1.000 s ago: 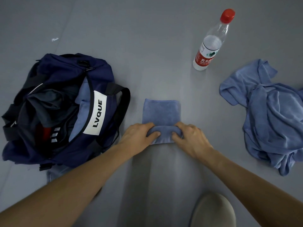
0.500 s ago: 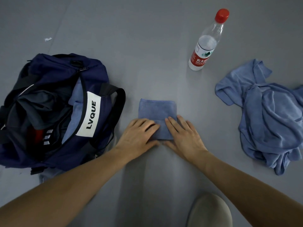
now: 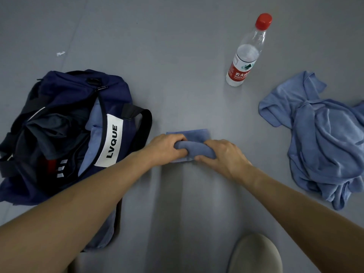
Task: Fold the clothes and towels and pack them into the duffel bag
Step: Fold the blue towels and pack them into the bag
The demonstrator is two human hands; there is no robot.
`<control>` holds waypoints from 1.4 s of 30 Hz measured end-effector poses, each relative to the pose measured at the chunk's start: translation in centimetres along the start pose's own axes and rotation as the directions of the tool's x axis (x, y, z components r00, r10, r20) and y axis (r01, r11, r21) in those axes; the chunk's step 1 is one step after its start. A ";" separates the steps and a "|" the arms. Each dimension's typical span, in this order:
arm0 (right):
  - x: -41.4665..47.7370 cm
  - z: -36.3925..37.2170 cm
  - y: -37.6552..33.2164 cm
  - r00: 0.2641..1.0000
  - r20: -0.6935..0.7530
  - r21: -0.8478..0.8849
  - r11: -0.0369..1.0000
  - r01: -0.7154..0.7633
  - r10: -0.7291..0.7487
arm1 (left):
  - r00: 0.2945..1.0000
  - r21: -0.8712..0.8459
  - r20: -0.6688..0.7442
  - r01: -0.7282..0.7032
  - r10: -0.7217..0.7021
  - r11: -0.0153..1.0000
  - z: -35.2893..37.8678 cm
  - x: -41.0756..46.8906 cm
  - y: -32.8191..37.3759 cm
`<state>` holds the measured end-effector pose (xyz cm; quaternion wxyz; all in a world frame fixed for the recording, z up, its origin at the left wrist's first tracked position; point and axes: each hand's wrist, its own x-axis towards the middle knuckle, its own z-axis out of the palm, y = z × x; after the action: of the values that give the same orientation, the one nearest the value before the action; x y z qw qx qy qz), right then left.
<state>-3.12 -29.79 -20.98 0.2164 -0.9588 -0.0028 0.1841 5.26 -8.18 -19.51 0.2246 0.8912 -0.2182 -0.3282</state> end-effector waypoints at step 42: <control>4.9 3.4 -26.5 0.999 0.018 0.293 0.955 -0.044 0.040 | 0.886 -0.015 -0.459 0.056 -0.057 0.998 -9.4 -12.2 -15.7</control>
<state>2.19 -3.96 -14.49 0.3521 -0.9148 0.0435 0.1930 7.06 13.37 -15.69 0.2608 0.9493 -0.1327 -0.1147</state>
